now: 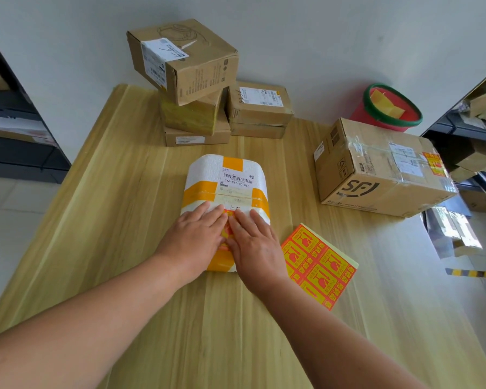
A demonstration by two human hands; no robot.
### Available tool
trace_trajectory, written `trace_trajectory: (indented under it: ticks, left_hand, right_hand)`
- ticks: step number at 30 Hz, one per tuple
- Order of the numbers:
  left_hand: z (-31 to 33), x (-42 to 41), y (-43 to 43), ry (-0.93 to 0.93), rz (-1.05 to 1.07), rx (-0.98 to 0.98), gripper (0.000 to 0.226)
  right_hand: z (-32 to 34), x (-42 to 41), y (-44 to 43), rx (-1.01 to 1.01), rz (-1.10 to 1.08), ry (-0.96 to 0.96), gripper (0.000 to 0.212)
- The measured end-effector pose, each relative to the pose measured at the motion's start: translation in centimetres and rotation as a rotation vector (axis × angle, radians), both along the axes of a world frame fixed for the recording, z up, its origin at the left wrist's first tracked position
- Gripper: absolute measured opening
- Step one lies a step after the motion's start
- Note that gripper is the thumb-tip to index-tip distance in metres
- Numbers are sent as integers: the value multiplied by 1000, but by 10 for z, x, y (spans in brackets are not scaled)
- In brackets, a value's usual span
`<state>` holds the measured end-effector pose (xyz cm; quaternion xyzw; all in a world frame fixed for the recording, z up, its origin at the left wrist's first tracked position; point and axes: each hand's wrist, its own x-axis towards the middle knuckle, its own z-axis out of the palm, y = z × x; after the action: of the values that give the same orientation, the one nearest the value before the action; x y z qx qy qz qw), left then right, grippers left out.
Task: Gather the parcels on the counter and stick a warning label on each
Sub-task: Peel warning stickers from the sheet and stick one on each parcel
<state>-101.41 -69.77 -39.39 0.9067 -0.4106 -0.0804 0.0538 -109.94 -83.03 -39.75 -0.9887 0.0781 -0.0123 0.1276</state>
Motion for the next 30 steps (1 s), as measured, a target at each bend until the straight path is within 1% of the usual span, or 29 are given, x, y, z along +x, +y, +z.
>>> trace_trajectory:
  ticks: [3,8,13,17,19,20,22,24,25,27,28,30]
  left_hand:
    - [-4,-4,5,-7,-4,15,56]
    - [-8,-7,8,-30,-16,43,59]
    - [-11,-6,10,-33,-38,63,63]
    - [-12,-5,8,-41,-31,51,62]
    - [-11,-5,8,-21,-8,32,66]
    - [-10,-5,8,11,44,-3,72]
    - [-7,-6,8,144,249,-114,92]
    - [-7,-5,7,312,451,-195,112]
    - [-8,-5,7,405,520,-224,117]
    - [-9,-3,4,578,590,-289,115]
    - [-10,-3,3,620,594,-319,110]
    - [-10,-4,0,620,592,-353,100]
  right_hand:
    - [-4,-5,1,-24,14,1,54]
    - [-14,-10,2,-80,1,72,58]
    - [-13,-10,1,-80,15,100,61]
    - [-9,-7,2,-30,-2,106,61]
    - [-6,-7,2,17,-39,92,67]
    - [-5,-8,3,56,-101,68,73]
    - [-4,-11,2,171,-287,26,91]
    - [-4,-13,2,323,-451,56,104]
    - [-4,-13,2,406,-503,82,108]
    - [-4,-12,2,535,-553,106,109]
    - [-4,-11,2,554,-554,107,106]
    - [-3,-9,-1,529,-541,109,100]
